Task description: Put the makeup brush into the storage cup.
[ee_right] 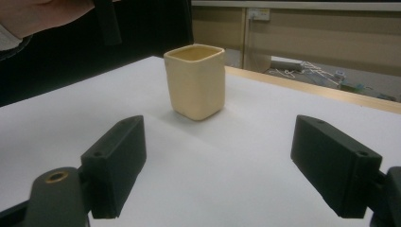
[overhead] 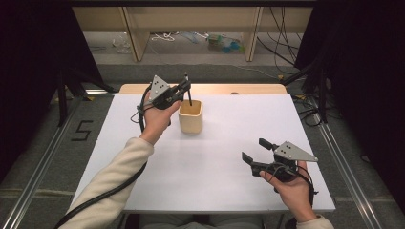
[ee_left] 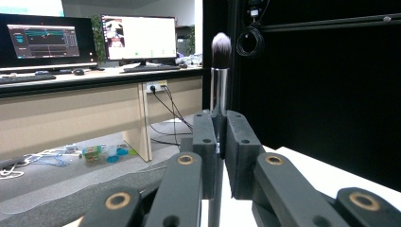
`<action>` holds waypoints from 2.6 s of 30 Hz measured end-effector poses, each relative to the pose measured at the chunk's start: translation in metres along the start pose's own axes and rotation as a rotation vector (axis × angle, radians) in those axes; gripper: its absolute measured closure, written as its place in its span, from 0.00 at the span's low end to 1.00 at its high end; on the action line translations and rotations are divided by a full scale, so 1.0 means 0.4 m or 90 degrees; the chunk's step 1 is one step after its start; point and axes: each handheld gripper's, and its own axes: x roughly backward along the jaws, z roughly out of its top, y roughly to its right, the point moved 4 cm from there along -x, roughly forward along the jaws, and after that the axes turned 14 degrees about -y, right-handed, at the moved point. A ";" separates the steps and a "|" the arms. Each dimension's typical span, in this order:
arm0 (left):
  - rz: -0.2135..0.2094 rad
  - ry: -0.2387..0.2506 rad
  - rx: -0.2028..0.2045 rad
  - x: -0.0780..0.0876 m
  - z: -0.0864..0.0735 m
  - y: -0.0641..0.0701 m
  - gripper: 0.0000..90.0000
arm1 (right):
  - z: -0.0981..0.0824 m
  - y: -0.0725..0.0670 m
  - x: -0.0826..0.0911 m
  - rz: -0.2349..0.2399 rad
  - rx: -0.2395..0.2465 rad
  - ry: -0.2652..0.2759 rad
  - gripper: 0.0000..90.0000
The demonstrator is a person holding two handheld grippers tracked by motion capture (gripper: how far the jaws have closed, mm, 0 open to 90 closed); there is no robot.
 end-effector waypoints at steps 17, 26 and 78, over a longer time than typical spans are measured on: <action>-0.003 0.001 0.000 -0.011 -0.006 0.007 0.93 | -0.001 0.000 0.002 0.003 -0.002 -0.009 0.22; -0.002 -0.003 -0.001 -0.016 -0.013 0.007 0.93 | -0.001 0.000 0.002 0.005 -0.001 -0.009 0.22; 0.007 -0.027 -0.014 -0.032 -0.048 0.003 0.93 | -0.001 0.000 -0.001 0.005 0.000 -0.003 0.22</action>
